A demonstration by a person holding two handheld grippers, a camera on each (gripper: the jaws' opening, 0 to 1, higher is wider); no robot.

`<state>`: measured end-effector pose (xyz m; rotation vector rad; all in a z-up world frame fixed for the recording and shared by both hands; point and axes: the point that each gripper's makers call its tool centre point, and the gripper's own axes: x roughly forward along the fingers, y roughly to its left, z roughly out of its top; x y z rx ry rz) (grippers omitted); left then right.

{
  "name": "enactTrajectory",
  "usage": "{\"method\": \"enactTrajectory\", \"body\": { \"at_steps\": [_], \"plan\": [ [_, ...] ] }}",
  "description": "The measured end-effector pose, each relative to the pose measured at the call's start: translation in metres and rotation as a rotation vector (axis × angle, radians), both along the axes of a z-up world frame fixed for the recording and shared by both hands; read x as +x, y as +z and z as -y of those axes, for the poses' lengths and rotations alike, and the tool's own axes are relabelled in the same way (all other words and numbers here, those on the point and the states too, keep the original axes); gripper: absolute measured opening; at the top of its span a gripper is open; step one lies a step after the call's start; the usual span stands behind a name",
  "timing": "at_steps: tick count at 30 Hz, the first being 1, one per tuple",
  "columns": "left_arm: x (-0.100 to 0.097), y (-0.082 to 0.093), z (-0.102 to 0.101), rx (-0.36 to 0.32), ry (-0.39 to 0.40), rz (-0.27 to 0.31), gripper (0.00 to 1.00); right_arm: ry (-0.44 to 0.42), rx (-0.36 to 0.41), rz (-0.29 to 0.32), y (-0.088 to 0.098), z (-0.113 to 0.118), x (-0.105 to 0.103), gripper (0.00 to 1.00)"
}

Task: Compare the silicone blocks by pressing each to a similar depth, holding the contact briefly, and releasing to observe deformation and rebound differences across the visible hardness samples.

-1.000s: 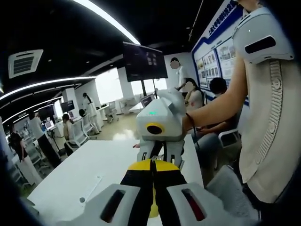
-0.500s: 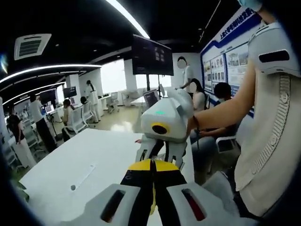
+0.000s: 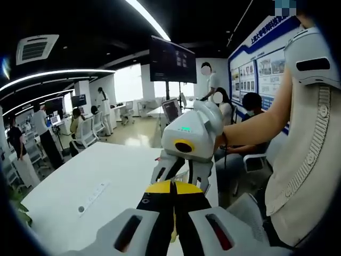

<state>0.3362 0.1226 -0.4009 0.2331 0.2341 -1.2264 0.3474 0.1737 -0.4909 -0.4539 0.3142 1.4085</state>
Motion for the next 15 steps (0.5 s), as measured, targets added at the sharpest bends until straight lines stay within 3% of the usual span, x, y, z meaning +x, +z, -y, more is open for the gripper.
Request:
{"method": "enactTrajectory", "body": {
  "at_steps": [15],
  "plan": [
    [-0.0016,-0.0018,-0.0023,-0.006,-0.004,-0.03,0.0,-0.015,0.013,-0.007,-0.0008,-0.0007,0.0015,0.35]
  ]
}}
